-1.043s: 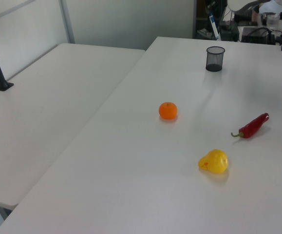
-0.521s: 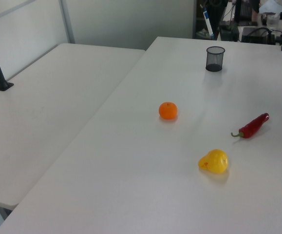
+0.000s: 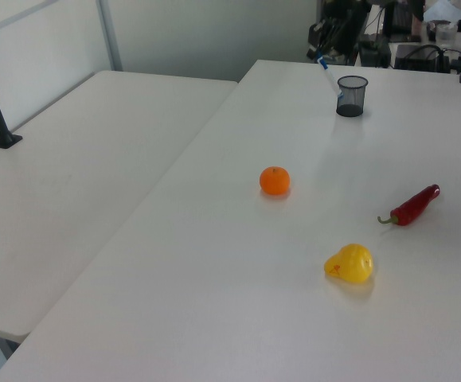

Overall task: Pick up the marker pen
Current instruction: 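Carry the marker toward the orange and lower it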

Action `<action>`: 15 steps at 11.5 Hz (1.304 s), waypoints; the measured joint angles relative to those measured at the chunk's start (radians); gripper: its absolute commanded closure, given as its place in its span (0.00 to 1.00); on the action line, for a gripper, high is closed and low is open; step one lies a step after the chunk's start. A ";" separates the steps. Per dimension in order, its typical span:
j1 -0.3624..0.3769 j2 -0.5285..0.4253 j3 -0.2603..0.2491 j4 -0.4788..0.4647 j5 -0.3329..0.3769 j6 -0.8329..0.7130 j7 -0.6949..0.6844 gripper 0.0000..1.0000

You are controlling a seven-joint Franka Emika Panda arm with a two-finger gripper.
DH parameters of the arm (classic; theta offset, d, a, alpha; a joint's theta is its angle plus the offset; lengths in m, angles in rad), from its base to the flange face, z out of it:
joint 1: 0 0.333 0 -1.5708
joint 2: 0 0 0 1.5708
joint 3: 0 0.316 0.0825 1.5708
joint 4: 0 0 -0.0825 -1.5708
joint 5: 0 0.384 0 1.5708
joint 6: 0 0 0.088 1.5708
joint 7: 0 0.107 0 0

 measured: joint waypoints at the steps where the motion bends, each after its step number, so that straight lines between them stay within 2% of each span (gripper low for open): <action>1: 0.008 0.000 0.023 -0.009 0.001 -0.020 0.022 0.88; 3: 0.034 0.004 0.097 -0.047 0.001 -0.056 0.090 0.87; 5: 0.053 0.028 0.147 -0.076 0.001 -0.059 0.104 0.89; 8: 0.074 0.077 0.161 -0.089 -0.007 -0.059 0.105 0.89; 11: 0.083 0.129 0.163 -0.107 -0.067 -0.059 0.105 0.89; 15: 0.091 0.178 0.164 -0.119 -0.103 -0.039 0.104 0.89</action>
